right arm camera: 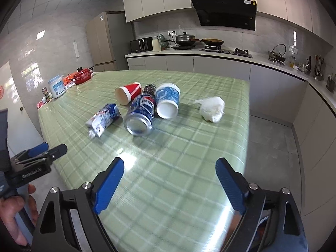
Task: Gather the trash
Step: 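Move both open tools back toward the cans and milk carton on the island, then grasp the Pepsi can with the right tool while the left tool grasps the white milk carton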
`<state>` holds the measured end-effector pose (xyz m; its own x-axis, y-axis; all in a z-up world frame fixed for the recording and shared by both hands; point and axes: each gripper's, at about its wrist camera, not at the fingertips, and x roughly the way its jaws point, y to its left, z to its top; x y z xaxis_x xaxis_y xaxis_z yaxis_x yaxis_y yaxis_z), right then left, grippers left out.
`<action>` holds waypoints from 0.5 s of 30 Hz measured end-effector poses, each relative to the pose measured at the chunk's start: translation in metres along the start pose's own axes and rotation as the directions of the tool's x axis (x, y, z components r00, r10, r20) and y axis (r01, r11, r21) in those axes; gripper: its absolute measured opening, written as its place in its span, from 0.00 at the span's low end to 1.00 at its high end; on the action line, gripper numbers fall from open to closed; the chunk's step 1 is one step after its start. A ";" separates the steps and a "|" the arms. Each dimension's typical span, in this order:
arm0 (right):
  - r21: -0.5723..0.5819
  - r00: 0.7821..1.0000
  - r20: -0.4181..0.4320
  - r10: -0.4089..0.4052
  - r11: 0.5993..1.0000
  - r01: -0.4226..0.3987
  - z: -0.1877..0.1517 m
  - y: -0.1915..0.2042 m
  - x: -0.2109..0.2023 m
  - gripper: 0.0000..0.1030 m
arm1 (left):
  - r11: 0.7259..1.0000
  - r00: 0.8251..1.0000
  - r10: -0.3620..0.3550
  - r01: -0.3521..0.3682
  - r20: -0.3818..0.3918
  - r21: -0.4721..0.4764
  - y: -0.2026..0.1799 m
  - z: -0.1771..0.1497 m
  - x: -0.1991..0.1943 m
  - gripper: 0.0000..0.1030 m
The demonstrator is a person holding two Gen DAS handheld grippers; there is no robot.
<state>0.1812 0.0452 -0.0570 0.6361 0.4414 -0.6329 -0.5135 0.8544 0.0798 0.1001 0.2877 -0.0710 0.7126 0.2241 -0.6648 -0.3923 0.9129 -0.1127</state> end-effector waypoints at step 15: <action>0.029 0.999 -0.018 0.028 0.999 -0.028 0.050 0.036 0.086 0.78 | 0.997 0.996 -0.062 0.065 -0.068 0.038 0.007 0.041 0.077 0.76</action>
<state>0.2469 0.1274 -0.0700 0.6110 0.4603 -0.6441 -0.5136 0.8496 0.1199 0.1757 0.3252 -0.0926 0.6946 0.1430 -0.7050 -0.3226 0.9379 -0.1277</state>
